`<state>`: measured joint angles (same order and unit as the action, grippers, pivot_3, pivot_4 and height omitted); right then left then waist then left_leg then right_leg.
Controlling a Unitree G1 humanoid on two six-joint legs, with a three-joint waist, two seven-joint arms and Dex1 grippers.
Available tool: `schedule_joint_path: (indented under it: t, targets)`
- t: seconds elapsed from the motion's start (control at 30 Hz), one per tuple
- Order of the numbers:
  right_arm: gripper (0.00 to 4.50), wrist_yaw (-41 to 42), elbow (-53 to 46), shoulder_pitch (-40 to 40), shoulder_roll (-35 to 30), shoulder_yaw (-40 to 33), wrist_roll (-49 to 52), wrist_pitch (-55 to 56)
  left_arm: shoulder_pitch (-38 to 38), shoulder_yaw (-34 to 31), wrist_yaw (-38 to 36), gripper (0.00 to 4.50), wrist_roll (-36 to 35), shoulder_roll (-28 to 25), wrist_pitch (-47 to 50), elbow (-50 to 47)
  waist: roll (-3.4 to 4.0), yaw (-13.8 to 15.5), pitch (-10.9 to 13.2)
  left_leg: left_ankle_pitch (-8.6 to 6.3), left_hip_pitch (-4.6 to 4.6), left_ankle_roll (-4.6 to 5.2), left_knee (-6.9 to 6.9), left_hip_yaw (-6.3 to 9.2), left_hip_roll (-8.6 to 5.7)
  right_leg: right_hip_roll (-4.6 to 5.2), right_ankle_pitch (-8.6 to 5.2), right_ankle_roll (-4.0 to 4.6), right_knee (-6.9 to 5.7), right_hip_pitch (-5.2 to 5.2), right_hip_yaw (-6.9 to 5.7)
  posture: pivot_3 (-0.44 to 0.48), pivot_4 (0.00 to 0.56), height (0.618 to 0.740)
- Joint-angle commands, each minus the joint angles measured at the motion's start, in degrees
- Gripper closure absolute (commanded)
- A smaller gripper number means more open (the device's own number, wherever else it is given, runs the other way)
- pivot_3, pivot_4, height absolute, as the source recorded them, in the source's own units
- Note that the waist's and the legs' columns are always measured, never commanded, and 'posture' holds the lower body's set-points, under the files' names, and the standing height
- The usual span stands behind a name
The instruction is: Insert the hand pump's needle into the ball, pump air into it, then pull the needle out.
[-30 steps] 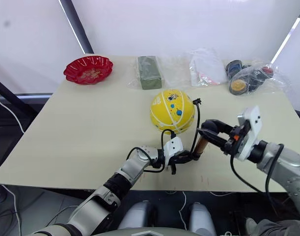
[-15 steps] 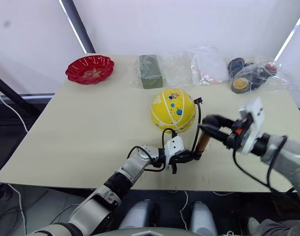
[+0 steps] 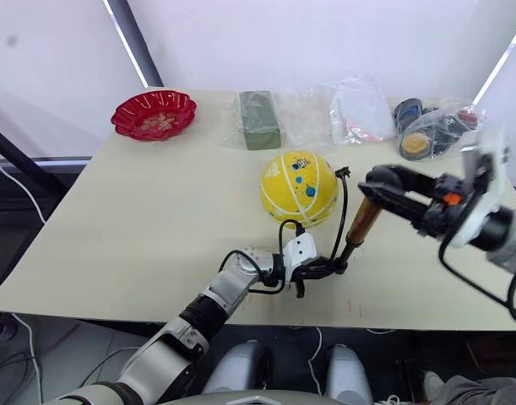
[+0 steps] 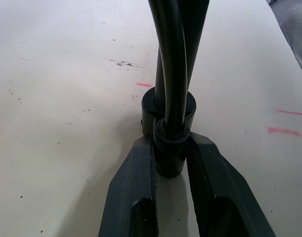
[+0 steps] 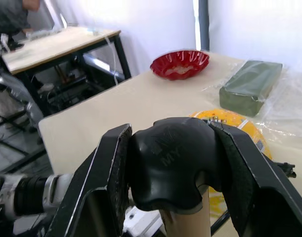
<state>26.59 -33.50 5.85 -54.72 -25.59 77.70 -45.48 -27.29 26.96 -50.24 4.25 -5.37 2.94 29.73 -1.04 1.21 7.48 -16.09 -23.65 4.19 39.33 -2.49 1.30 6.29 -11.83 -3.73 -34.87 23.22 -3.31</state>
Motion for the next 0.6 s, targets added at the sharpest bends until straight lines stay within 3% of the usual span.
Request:
schedule_joint_path:
  t: [0.03, 0.17, 0.33, 0.43, 0.6]
  targets:
    - [2.57, -0.05, 1.41, -4.27, 3.08, 6.90, -11.89, 2.20, 2.37, 0.92, -0.05, 4.14, 1.79, -1.55, 2.56, 3.47, -0.03, -0.08, -0.09, 0.00, 0.01, 0.00, 0.03, 0.01, 0.02, -0.01, 0.00, 0.00, -0.03, 0.00, 0.00, 0.000, 0.150, 0.740]
    - [2.57, 4.09, 5.48, -10.74, 6.74, 18.83, -27.07, 8.95, 2.26, 0.90, 0.39, 4.14, 1.86, -1.64, 2.65, 3.48, -0.22, -0.22, -0.58, 0.00, 0.11, -0.01, 0.04, 0.12, 0.07, -0.16, -0.01, 0.00, -0.03, -0.04, 0.03, 0.000, 0.150, 0.740]
    - [2.57, 6.37, 8.45, -10.99, 11.53, 22.03, -31.64, 12.98, 2.13, 0.94, 0.46, 4.14, 1.94, -1.79, 2.49, 3.60, -0.05, -0.27, -0.76, 0.00, 0.24, -0.01, 0.03, 0.12, 0.06, -0.15, -0.01, 0.00, -0.03, -0.14, 0.02, 0.000, 0.150, 0.740]
    - [2.57, 5.66, 5.40, -9.37, 11.89, 18.74, -29.39, 11.97, 1.99, 0.96, 0.45, 4.14, 1.93, -1.87, 2.37, 3.75, -0.04, -0.32, -0.74, 0.00, 0.35, -0.01, 0.01, 0.09, 0.08, -0.15, -0.01, 0.00, -0.03, -0.21, 0.04, 0.000, 0.150, 0.740]
    - [2.57, 2.58, -0.75, -3.15, 7.97, 7.21, -16.35, 7.07, 1.95, 1.05, 0.30, 4.14, 1.88, -1.87, 2.18, 4.04, 0.31, -0.22, -0.46, 0.00, 0.24, -0.01, 0.02, 0.09, 0.07, -0.11, 0.01, 0.01, -0.03, -0.14, 0.04, 0.000, 0.150, 0.740]
